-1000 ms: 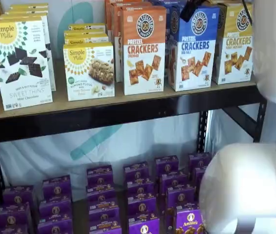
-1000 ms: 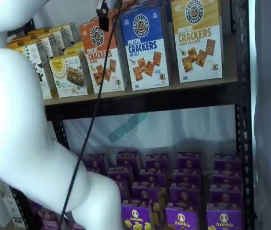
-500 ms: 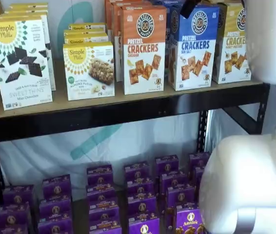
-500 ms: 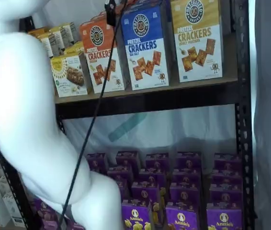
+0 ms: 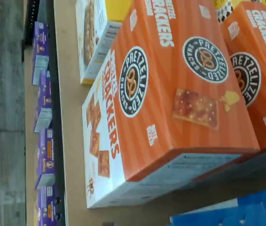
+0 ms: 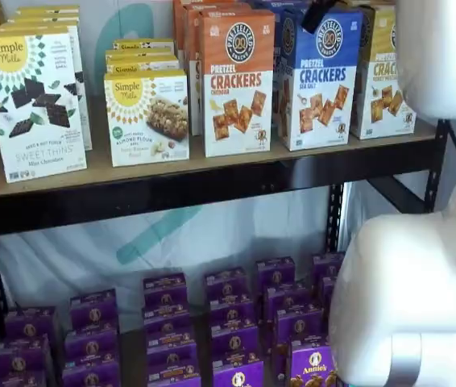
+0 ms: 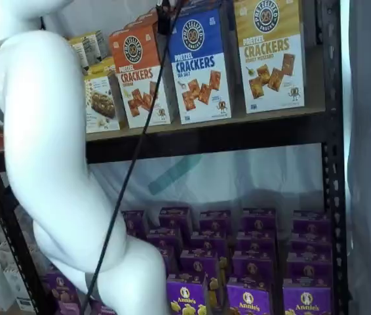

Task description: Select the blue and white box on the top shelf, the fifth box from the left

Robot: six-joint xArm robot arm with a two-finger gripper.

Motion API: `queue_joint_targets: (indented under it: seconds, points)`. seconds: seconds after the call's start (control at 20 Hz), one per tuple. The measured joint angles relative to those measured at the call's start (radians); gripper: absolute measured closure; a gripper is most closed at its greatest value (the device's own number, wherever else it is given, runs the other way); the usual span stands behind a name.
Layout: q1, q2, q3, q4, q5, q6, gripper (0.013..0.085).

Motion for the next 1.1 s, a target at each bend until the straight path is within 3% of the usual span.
queue_joint_targets:
  seconds: [0.2,0.55,0.95,1.1]
  points:
    - [0.001,0.029,-0.027,-0.021,0.012,-0.008,0.013]
    - [0.012,0.113,-0.143,-0.077,0.122,-0.001,0.013]
    - [0.003,0.141,-0.189,-0.032,0.143,0.018,0.013]
    - [0.01,0.151,-0.21,-0.05,0.143,0.02,0.013]
